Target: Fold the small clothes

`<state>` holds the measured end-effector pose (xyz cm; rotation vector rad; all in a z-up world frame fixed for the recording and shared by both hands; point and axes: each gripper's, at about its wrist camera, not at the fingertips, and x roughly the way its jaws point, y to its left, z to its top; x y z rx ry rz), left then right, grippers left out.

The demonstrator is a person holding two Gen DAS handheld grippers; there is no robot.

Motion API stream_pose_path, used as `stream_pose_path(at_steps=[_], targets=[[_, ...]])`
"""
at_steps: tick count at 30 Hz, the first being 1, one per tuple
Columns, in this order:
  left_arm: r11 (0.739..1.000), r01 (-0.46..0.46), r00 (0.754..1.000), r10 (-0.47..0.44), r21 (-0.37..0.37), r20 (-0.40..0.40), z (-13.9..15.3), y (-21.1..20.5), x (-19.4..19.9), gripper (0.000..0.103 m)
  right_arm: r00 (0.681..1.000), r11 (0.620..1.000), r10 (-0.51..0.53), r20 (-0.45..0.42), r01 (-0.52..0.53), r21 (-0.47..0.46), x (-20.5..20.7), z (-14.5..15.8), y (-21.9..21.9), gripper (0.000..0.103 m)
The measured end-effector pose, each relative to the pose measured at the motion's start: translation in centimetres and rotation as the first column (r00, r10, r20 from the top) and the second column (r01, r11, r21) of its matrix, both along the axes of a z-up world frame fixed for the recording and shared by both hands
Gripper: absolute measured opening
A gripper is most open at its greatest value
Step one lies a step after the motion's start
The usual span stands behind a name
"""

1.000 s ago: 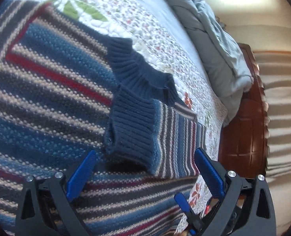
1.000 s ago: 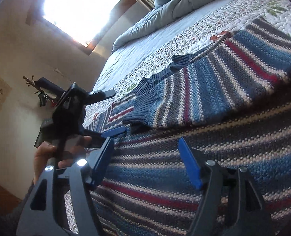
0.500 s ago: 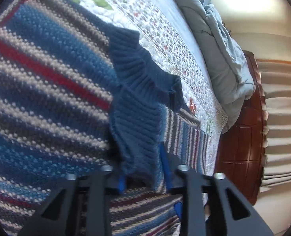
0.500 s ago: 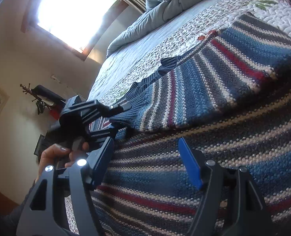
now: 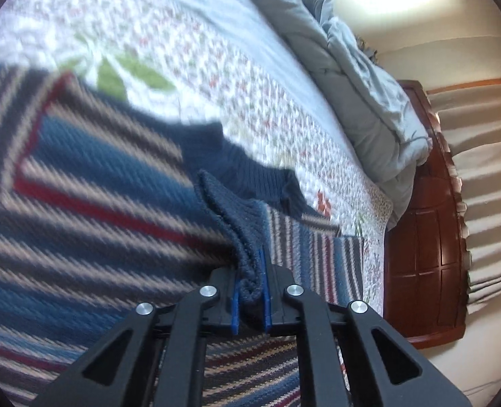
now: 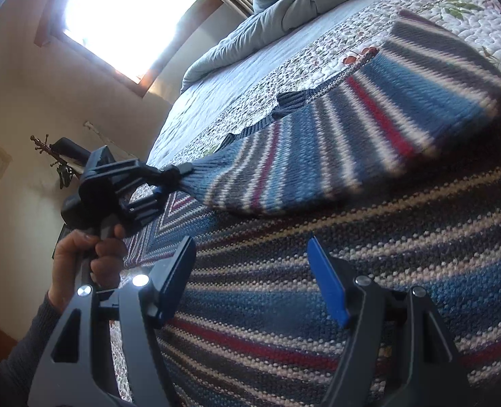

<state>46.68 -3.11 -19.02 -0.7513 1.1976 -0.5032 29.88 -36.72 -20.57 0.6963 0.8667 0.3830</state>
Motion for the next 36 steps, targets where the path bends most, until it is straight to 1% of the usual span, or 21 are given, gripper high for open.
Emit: stream_pose_path(at_steps=[4, 7, 9, 11, 13, 15, 17, 18, 20, 21, 23, 25, 27, 29, 31, 34, 36], targets=[[1.0, -0.012, 1.0, 0.012, 0.013, 0.029, 1.0, 2.8, 0.9, 0.009, 1.0, 1.0, 0.018, 0.002, -0.018, -0.009, 0.0, -0.1, 0.4, 0.069], [0.999, -0.037, 0.998, 0.036, 0.007, 0.043, 0.8, 5.0, 1.0, 0.009, 1.0, 1.0, 0.023, 0.008, -0.023, -0.02, 0.1, 0.0, 0.5, 0.069], [0.999, -0.051, 0.998, 0.051, 0.001, 0.033, -0.2, 6.0, 0.6, 0.009, 1.0, 1.0, 0.022, 0.009, -0.022, -0.022, 0.1, 0.0, 0.4, 0.069], [0.999, -0.032, 0.999, 0.032, 0.013, 0.008, -1.5, 5.9, 0.2, 0.009, 1.0, 0.999, 0.018, 0.007, -0.018, -0.03, 0.1, 0.1, 0.3, 0.069], [0.999, -0.024, 1.0, 0.024, 0.026, -0.003, -2.5, 5.7, -0.3, 0.009, 1.0, 0.999, 0.015, 0.022, -0.014, -0.039, 0.2, 0.9, -0.2, 0.069], [0.999, -0.041, 0.999, 0.041, 0.003, -0.003, -2.8, 6.3, -0.4, 0.009, 0.998, 0.999, -0.01, 0.055, 0.013, -0.05, 0.4, 2.4, -1.9, 0.069], [0.999, -0.052, 0.999, 0.052, -0.008, 0.007, -2.5, 6.7, -0.4, 0.009, 0.993, 0.996, -0.085, 0.076, 0.087, -0.025, 0.7, 3.8, -5.3, 0.069], [0.999, -0.051, 0.999, 0.051, -0.011, 0.013, -2.3, 6.9, -0.3, 0.009, 0.991, 0.993, -0.115, 0.069, 0.116, -0.01, 1.0, 4.1, -7.1, 0.069], [1.0, -0.029, 0.999, 0.029, 0.004, 0.025, -1.8, 6.8, -0.2, 0.009, 0.983, 0.984, -0.175, 0.048, 0.175, -0.008, 1.6, 4.7, -11.0, 0.069], [1.0, -0.017, 0.999, 0.016, 0.017, 0.027, -1.8, 6.6, -0.3, 0.009, 0.981, 0.982, -0.189, 0.036, 0.189, -0.002, 1.9, 4.6, -12.2, 0.069], [0.999, 0.005, 1.0, -0.005, 0.04, 0.017, -2.2, 6.3, -0.3, 0.01, 0.981, 0.98, -0.19, -0.026, 0.191, 0.054, 2.6, 3.5, -14.5, 0.069], [0.998, 0.009, 1.0, -0.009, 0.062, 0.002, -2.9, 6.1, -0.4, 0.01, 0.985, 0.983, -0.151, -0.082, 0.159, 0.095, 3.3, 2.0, -14.9, 0.069], [0.998, 0.001, 1.0, 0.0, 0.061, -0.012, -3.7, 6.3, -0.5, 0.011, 0.986, 0.984, -0.126, -0.108, 0.138, 0.113, 3.7, 0.7, -14.7, 0.069], [0.998, -0.006, 1.0, 0.007, 0.055, -0.013, -3.9, 6.6, -0.6, 0.012, 0.985, 0.987, -0.118, -0.126, 0.131, 0.097, 3.9, -0.5, -14.3, 0.068], [0.998, -0.004, 1.0, 0.005, 0.066, -0.011, -3.8, 6.7, -0.7, 0.013, 0.983, 0.986, -0.118, -0.141, 0.133, 0.103, 3.9, -1.4, -14.2, 0.068], [0.997, -0.008, 1.0, 0.008, 0.077, 0.003, -2.8, 7.2, -0.9, 0.014, 0.981, 0.986, -0.118, -0.151, 0.134, 0.099, 4.0, -1.6, -14.8, 0.068], [0.997, -0.019, 0.999, 0.017, 0.069, 0.03, -1.7, 7.9, -1.2, 0.016, 0.982, 0.987, -0.121, -0.144, 0.134, 0.089, 3.8, -0.6, -14.9, 0.069]])
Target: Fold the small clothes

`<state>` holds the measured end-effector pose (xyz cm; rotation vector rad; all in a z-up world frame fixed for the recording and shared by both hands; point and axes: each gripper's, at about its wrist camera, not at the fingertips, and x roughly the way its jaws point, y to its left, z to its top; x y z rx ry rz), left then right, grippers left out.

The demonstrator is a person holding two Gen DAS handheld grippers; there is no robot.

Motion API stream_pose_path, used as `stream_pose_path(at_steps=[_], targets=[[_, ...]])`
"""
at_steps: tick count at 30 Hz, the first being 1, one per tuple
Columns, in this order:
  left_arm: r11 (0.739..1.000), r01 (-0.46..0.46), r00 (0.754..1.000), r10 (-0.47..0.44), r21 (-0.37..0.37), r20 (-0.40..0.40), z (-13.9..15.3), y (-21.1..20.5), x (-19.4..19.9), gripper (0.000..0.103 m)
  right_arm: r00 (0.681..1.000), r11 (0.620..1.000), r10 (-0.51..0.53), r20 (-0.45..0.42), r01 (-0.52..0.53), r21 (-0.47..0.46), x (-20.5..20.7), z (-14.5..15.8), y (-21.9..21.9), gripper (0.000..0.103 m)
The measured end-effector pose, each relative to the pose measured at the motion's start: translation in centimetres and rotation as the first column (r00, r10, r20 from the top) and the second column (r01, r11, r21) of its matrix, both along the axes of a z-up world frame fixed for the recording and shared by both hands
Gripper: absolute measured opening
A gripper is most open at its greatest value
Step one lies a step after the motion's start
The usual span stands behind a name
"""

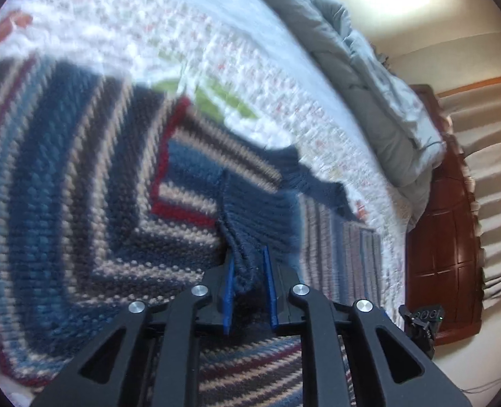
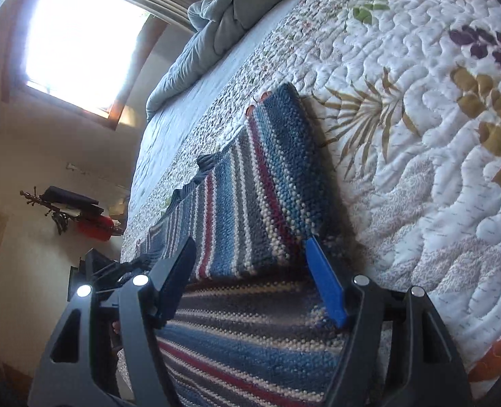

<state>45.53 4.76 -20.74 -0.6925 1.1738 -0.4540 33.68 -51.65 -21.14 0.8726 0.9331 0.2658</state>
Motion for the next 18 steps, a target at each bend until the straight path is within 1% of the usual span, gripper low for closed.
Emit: stream_pose_path(at_steps=[1, 2, 3, 4, 5, 6, 8, 10, 11, 13, 15, 16, 18], targets=[[1.0, 0.0, 1.0, 0.0, 0.0, 0.022, 1.0, 0.3, -0.4, 0.018, 1.0, 1.0, 0.006, 0.012, -0.006, -0.006, -0.1, 0.6, 0.1, 0.073], [1.0, 0.004, 0.999, -0.003, -0.006, 0.036, 1.6, 0.5, -0.6, 0.025, 0.999, 1.0, 0.019, 0.031, -0.018, -0.016, 0.1, 1.4, 0.4, 0.074], [1.0, 0.007, 0.999, -0.007, -0.013, 0.044, 2.0, 0.5, -0.8, 0.035, 0.999, 0.999, 0.029, 0.04, -0.028, -0.019, 0.1, 1.9, 0.9, 0.075], [1.0, 0.014, 0.999, -0.014, -0.015, 0.052, 2.4, 0.3, -1.1, 0.04, 0.998, 0.999, 0.042, 0.045, -0.041, -0.02, 0.6, 2.3, 1.5, 0.075], [1.0, 0.021, 0.998, -0.021, -0.01, 0.057, 2.6, 0.1, -1.2, 0.049, 0.998, 0.999, 0.049, 0.044, -0.048, -0.02, 1.0, 2.6, 2.0, 0.075], [1.0, 0.029, 0.997, -0.029, -0.002, 0.065, 2.8, -0.3, -1.4, 0.054, 0.998, 0.998, 0.054, 0.04, -0.053, -0.018, 1.4, 2.5, 2.4, 0.075], [0.999, 0.032, 0.997, -0.032, 0.002, 0.072, 2.9, -0.7, -1.6, 0.056, 0.998, 0.999, 0.054, 0.021, -0.054, -0.006, 2.1, 2.0, 3.0, 0.075], [1.0, 0.015, 0.998, -0.014, -0.016, 0.067, 2.7, -0.8, -1.6, 0.061, 0.998, 0.998, 0.061, -0.014, -0.06, 0.008, 2.8, 0.8, 3.8, 0.075], [1.0, 0.005, 0.998, -0.005, -0.017, 0.057, 2.3, -0.8, -1.6, 0.067, 0.997, 0.997, 0.071, -0.042, -0.071, 0.0, 3.1, 0.2, 4.3, 0.075], [1.0, -0.006, 1.0, 0.006, 0.002, 0.009, 1.3, -0.8, -1.6, 0.067, 0.994, 0.996, 0.085, -0.071, -0.087, -0.032, 3.0, -0.3, 5.5, 0.074], [0.999, -0.024, 0.999, 0.025, 0.033, -0.027, 0.7, -0.3, -1.9, 0.067, 0.991, 0.987, 0.123, -0.052, -0.128, -0.098, 2.6, 0.9, 7.7, 0.077], [0.999, -0.048, 0.998, 0.049, 0.019, -0.039, 0.7, 0.5, -2.6, 0.067, 0.988, 0.981, 0.147, -0.039, -0.15, -0.121, 2.7, 1.6, 8.8, 0.077], [0.995, -0.079, 0.997, 0.077, -0.054, -0.032, 1.2, 2.0, -3.8, 0.069, 0.981, 0.97, 0.195, -0.013, -0.195, -0.145, 3.3, 2.7, 11.8, 0.077]])
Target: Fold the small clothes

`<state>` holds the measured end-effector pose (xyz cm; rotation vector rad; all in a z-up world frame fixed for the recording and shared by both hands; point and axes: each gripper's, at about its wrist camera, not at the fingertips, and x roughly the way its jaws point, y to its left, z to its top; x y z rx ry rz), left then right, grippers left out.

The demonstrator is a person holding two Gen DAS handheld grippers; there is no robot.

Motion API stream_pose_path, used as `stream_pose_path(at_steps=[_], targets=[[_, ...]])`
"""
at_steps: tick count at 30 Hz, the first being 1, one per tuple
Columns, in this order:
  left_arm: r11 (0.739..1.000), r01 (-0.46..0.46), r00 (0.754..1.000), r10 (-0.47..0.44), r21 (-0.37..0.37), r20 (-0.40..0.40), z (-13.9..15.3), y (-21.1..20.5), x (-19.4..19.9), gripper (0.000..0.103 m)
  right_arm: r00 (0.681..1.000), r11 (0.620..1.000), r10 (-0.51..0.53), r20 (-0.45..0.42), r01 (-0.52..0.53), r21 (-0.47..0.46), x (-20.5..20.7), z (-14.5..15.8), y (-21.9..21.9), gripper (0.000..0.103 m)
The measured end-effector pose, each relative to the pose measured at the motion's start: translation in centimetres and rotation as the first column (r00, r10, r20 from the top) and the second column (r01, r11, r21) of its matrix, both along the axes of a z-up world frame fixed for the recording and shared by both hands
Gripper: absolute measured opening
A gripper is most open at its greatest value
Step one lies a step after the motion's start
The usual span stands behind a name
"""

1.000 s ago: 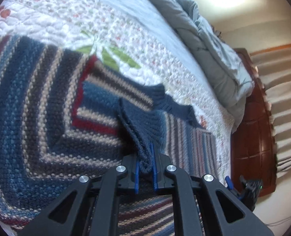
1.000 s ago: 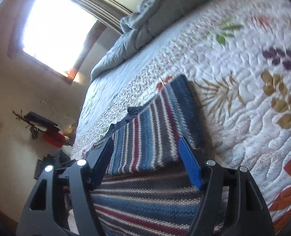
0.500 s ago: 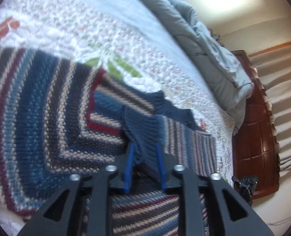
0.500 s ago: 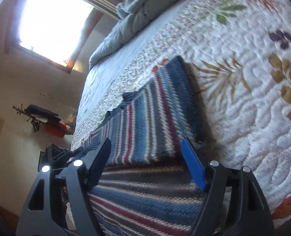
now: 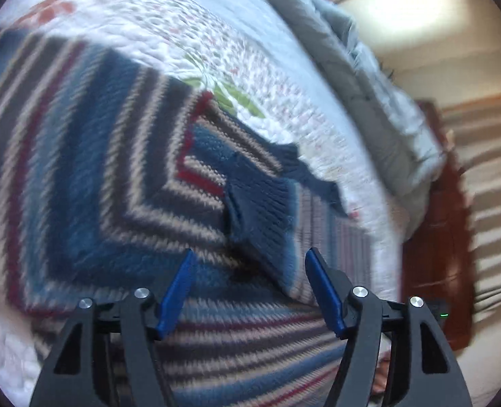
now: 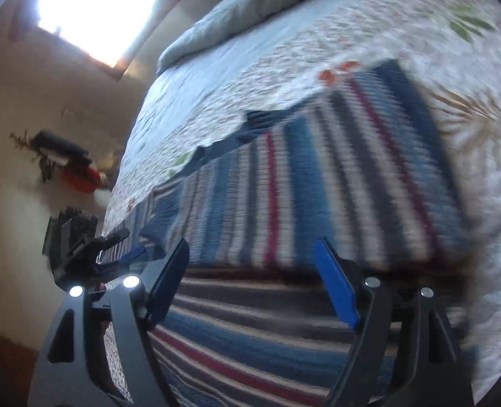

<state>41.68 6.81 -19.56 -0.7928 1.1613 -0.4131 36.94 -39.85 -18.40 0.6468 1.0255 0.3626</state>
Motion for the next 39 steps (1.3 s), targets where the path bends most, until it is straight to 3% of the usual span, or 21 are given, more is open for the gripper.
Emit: stream_pose_path(at_steps=[3, 6, 9, 13, 16, 19, 21, 24, 25, 27, 29, 31, 34, 36, 38, 39], targets=[[0.995, -0.079, 0.994, 0.084, -0.068, 0.068, 1.9, 3.7, -3.3, 0.082, 0.995, 0.995, 0.096, 0.037, -0.097, 0.027, 2.4, 1.1, 6.5, 0.077], [0.982, -0.175, 0.976, 0.182, -0.065, 0.117, 3.0, 7.8, -6.7, 0.086, 0.979, 0.979, 0.196, 0.056, -0.199, 0.041, 5.5, 1.1, 14.0, 0.071], [0.964, -0.263, 0.956, 0.256, 0.034, 0.141, 2.9, 11.4, -9.8, 0.087, 0.972, 0.971, 0.233, -0.017, -0.232, 0.059, 8.4, -1.0, 19.9, 0.068], [0.937, -0.293, 0.951, 0.265, 0.191, 0.158, 2.3, 13.6, -11.4, 0.088, 0.956, 0.962, 0.271, -0.109, -0.269, 0.041, 9.1, -3.1, 23.6, 0.073], [0.943, -0.309, 0.948, 0.293, 0.127, 0.126, 1.8, 14.8, -11.2, 0.093, 0.943, 0.947, 0.312, -0.117, -0.318, -0.038, 9.3, -1.5, 26.0, 0.077], [0.951, -0.292, 0.952, 0.278, 0.106, 0.128, 1.7, 14.3, -11.0, 0.095, 0.918, 0.905, 0.393, -0.054, -0.397, -0.154, 9.6, 3.3, 30.9, 0.077], [0.956, -0.281, 0.954, 0.268, 0.089, 0.135, 1.5, 14.4, -10.9, 0.095, 0.877, 0.857, 0.479, -0.018, -0.472, -0.207, 9.7, 6.7, 35.7, 0.076], [0.957, -0.273, 0.948, 0.25, 0.095, 0.198, 2.4, 15.6, -10.8, 0.095, 0.753, 0.711, 0.658, 0.007, -0.618, -0.337, 9.4, 11.7, 45.9, 0.07], [0.946, -0.303, 0.934, 0.27, 0.114, 0.235, 3.3, 16.4, -10.9, 0.095, 0.698, 0.64, 0.716, -0.001, -0.657, -0.398, 9.1, 12.8, 50.1, 0.069], [0.912, -0.39, 0.891, 0.339, 0.128, 0.302, 4.9, 20.2, -12.1, 0.096, 0.633, 0.543, 0.773, -0.041, -0.693, -0.475, 9.0, 13.3, 55.4, 0.067], [0.872, -0.481, 0.85, 0.439, 0.091, 0.291, 5.1, 25.2, -13.4, 0.097, 0.578, 0.446, 0.812, -0.082, -0.704, -0.552, 8.7, 12.3, 60.9, 0.062], [0.825, -0.563, 0.812, 0.539, 0.057, 0.223, 4.0, 29.3, -14.5, 0.097, 0.52, 0.348, 0.845, -0.125, -0.713, -0.609, 7.9, 10.1, 65.9, 0.057], [0.767, -0.641, 0.76, 0.638, -0.017, 0.125, 2.2, 33.8, -16.2, 0.097, 0.466, 0.26, 0.871, -0.158, -0.709, -0.656, 6.9, 6.4, 72.2, 0.054], [0.731, -0.682, 0.724, 0.68, -0.032, 0.118, 2.3, 35.7, -17.1, 0.097, 0.464, 0.239, 0.87, -0.169, -0.696, -0.678, 7.0, 4.2, 75.7, 0.055], [0.677, -0.733, 0.667, 0.734, -0.062, 0.128, 2.5, 37.5, -18.2, 0.097, 0.459, 0.212, 0.868, -0.191, -0.688, -0.694, 6.8, 2.3, 78.2, 0.055], [0.667, -0.741, 0.657, 0.743, -0.075, 0.128, 2.5, 37.9, -18.3, 0.097, 0.453, 0.194, 0.868, -0.203, -0.685, -0.702, 6.6, 1.5, 79.4, 0.055]])
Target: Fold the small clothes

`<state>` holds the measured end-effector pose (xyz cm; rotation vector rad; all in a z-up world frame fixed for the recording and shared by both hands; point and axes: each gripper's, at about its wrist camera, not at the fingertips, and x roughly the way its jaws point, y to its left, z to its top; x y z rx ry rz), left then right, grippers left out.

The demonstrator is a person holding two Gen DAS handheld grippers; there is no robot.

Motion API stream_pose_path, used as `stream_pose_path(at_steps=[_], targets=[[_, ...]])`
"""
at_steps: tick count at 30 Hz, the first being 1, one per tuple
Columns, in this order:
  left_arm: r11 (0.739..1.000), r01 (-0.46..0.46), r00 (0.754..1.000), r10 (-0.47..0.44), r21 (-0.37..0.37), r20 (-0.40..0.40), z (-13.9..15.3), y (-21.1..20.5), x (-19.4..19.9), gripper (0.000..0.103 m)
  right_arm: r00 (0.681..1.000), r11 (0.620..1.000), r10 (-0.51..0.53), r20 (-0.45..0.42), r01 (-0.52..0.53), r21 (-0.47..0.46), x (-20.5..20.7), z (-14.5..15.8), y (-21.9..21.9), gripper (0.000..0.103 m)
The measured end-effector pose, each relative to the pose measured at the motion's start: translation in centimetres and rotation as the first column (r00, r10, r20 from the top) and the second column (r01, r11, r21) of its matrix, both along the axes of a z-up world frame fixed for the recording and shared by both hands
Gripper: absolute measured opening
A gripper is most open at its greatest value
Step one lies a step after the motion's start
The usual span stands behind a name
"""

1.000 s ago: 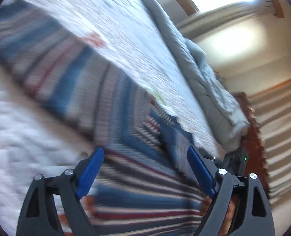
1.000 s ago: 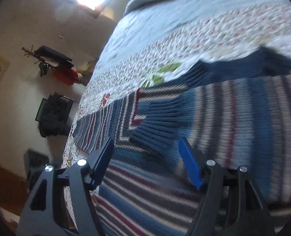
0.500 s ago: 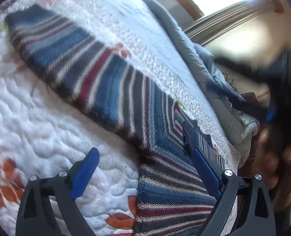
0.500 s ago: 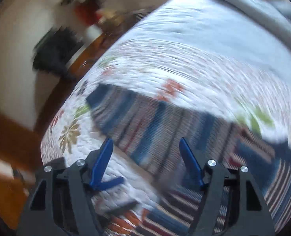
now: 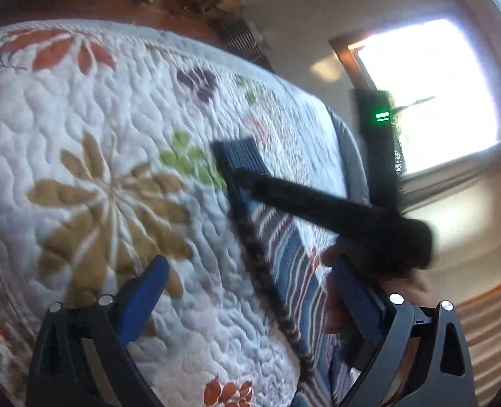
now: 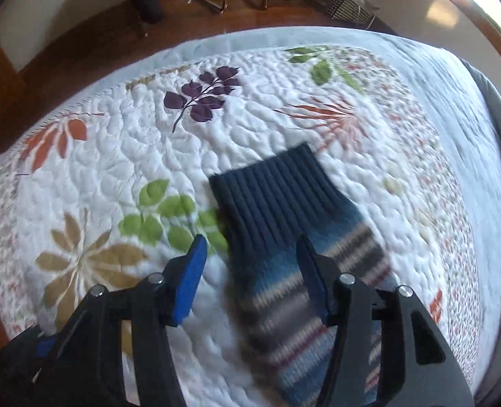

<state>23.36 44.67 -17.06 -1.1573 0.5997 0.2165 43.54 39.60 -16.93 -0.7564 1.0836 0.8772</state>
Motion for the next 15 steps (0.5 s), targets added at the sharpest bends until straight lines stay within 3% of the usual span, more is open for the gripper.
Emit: stream_pose_path(at_steps=[3, 6, 7, 9, 10, 11, 15], targets=[[0.998, -0.033, 0.999, 0.034, -0.048, 0.015, -0.5, 1.2, -0.1, 0.097, 0.999, 0.999, -0.001, 0.037, 0.003, -0.047, -0.1, -2.2, 2.4, 0.059], [0.994, -0.037, 0.999, 0.039, -0.107, 0.013, -1.5, 1.8, -0.6, 0.097, 0.997, 0.997, -0.018, 0.075, 0.024, -0.079, 0.4, -3.6, 3.1, 0.069], [0.992, -0.031, 0.999, 0.032, -0.121, 0.007, -1.9, 1.6, -0.5, 0.097, 0.996, 0.997, -0.035, 0.076, 0.04, -0.071, 0.7, -3.7, 2.9, 0.067], [0.991, -0.016, 1.0, 0.017, -0.133, 0.007, -2.2, 1.3, -0.2, 0.097, 0.995, 0.995, -0.076, 0.067, 0.079, -0.052, 1.4, -3.3, 2.3, 0.048], [0.991, -0.012, 1.0, 0.013, -0.132, 0.008, -2.2, 1.1, -0.3, 0.097, 0.994, 0.995, -0.095, 0.048, 0.096, -0.033, 1.9, -2.8, 1.7, 0.025], [0.991, -0.012, 1.0, 0.013, -0.131, 0.011, -2.1, 1.0, -0.3, 0.097, 0.993, 0.993, -0.115, 0.016, 0.116, -0.013, 2.5, -2.3, 1.0, 0.014], [0.992, -0.007, 1.0, 0.009, -0.125, 0.015, -1.9, 0.7, -0.7, 0.097, 0.981, 0.978, -0.194, 0.009, 0.193, 0.081, 4.3, 1.1, -2.5, 0.008]])
